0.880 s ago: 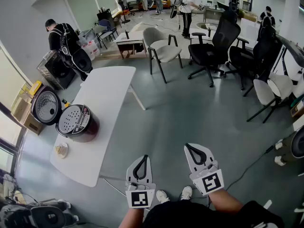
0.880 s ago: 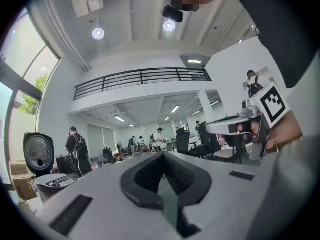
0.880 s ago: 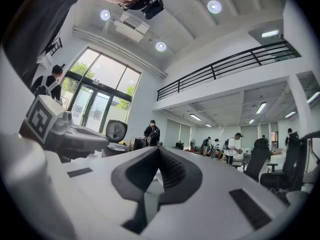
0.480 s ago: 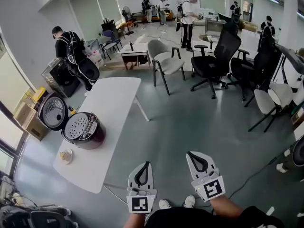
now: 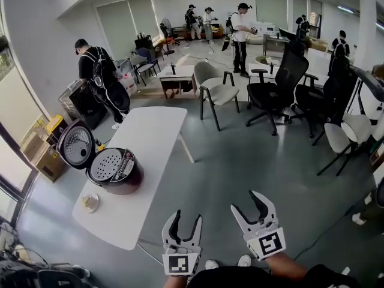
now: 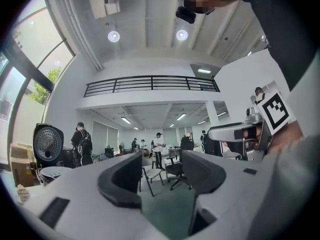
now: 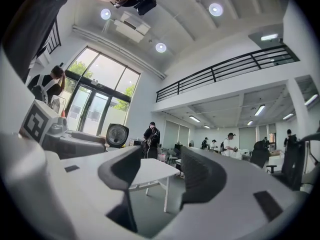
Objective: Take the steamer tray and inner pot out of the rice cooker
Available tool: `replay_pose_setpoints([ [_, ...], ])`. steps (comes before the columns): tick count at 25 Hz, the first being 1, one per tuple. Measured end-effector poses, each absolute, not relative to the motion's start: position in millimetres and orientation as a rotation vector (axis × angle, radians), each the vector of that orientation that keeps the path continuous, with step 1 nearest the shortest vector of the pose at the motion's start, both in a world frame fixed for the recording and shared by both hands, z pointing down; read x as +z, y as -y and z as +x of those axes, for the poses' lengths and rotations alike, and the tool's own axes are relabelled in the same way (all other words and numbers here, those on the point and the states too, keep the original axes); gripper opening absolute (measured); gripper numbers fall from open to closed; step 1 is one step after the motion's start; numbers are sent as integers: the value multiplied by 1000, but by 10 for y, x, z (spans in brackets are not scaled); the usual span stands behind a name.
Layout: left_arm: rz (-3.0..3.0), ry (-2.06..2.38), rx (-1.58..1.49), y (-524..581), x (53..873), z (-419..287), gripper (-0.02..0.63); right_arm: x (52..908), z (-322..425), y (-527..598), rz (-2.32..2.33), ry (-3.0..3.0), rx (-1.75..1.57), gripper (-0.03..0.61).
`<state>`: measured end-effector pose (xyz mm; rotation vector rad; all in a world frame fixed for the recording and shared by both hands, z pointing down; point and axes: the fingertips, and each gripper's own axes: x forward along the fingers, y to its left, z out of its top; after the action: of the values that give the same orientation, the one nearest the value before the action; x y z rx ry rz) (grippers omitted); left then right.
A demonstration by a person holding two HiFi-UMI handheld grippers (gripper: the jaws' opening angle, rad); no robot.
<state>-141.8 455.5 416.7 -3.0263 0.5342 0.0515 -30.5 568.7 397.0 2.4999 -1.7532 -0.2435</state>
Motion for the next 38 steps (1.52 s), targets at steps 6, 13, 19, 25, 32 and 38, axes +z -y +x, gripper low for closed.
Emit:
replay_pose_setpoints([
  [6,-3048,-544,139,-4350,4164,-1609,543,3962,-431,-5461,2511,1760,-246,518],
  [13,-3048,-627,43,-4021,4286,-1625,594,4080,-267,-5201,2489,1706,-223,593],
  [19,-3043,-667,-5,-3789,4437,-1494,594,4248,-38,-4867,2418,1757,-215,592],
  [25,-2968,-797,-62,-3341,4422,-1236,592,4308,229,-4260,2311,1870,-203,592],
  [32,-2944,-951,-122,-2794,4507,-1016,592,4324,510,-3477,2174,2032,-221,592],
  [38,-2920,-1106,-212,-2488,4645,-905,592,4482,719,-3041,2061,2133,-214,592],
])
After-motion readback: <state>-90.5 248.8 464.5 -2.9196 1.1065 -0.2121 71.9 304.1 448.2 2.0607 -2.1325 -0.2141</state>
